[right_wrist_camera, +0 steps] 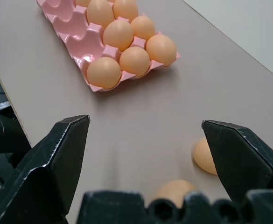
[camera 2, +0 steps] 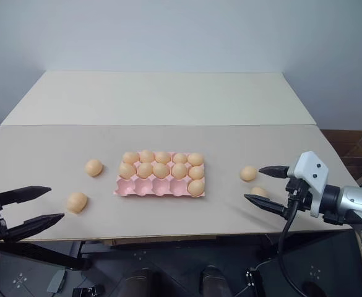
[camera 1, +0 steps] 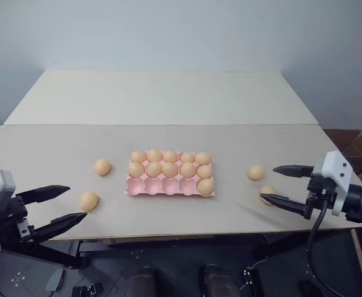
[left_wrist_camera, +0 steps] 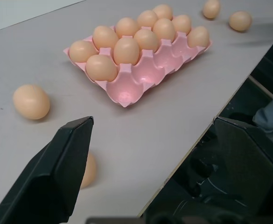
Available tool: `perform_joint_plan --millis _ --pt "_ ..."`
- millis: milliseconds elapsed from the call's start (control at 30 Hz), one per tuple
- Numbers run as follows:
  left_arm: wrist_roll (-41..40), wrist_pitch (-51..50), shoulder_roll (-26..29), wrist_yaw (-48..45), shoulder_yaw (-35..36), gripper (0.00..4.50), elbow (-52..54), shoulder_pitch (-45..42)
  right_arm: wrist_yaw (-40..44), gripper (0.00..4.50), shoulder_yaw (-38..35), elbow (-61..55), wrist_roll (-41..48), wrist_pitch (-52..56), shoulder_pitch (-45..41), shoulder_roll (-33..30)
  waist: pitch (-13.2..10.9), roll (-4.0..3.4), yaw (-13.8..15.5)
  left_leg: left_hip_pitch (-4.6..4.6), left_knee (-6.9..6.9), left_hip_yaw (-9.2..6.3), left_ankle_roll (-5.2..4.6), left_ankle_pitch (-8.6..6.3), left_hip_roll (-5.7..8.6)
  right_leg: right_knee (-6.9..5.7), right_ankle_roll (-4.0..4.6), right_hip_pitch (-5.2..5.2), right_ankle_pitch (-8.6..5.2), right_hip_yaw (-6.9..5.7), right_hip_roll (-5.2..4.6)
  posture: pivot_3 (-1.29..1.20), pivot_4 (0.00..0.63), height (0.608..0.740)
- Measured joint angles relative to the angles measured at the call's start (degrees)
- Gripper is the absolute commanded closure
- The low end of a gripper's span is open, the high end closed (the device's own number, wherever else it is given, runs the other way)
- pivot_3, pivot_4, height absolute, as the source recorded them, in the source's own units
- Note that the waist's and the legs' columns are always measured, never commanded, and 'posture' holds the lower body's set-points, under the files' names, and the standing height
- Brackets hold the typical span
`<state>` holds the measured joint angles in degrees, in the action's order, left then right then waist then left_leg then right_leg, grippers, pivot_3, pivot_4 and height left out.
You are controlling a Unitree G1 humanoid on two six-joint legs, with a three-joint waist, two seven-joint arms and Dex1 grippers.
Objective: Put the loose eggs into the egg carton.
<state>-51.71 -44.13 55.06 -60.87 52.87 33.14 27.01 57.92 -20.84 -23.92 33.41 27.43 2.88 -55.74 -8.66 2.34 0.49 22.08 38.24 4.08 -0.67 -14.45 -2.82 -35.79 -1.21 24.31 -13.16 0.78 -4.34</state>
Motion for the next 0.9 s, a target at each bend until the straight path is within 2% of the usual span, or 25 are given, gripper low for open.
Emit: perform_joint_plan --millis 233,433,667,900 --pt "-2.33 -0.80 -0.64 0.86 -0.31 0.03 -0.60 -3.01 0.05 0.00 -0.12 -0.02 -0.51 0.00 0.43 0.38 0.00 0.00 0.12 -0.01 0.00 0.00 0.00 0.00 0.00 -0.01 0.00 -0.02 0.00 0.01 0.00 0.00 0.150 0.740" --pt "0.06 1.46 -0.10 -2.38 -2.20 0.03 -0.66 -3.67 -2.13 0.00 -0.77 -0.12 -0.92 1.21 0.88 0.64 0.00 0.00 0.12 -0.01 0.00 0.01 0.00 0.00 0.00 -0.02 0.00 -0.01 0.01 0.00 0.01 0.00 0.150 0.740" --pt "0.85 2.15 3.10 -6.40 -3.49 0.03 -2.18 -6.41 -8.59 0.00 -3.37 -3.42 -2.97 13.75 4.65 -3.80 0.01 0.01 0.19 0.01 0.01 0.00 0.00 0.00 0.01 0.00 0.01 -0.01 0.00 -0.01 0.00 0.00 0.150 0.740" --pt "2.10 3.29 3.23 -6.39 -8.60 0.03 -3.46 -10.83 -17.28 0.00 -1.43 -7.18 -1.36 26.34 0.61 -1.16 0.00 -0.02 -0.24 0.00 0.01 0.02 0.00 0.00 0.00 -0.02 0.00 0.01 0.02 0.03 0.01 0.00 0.150 0.740"
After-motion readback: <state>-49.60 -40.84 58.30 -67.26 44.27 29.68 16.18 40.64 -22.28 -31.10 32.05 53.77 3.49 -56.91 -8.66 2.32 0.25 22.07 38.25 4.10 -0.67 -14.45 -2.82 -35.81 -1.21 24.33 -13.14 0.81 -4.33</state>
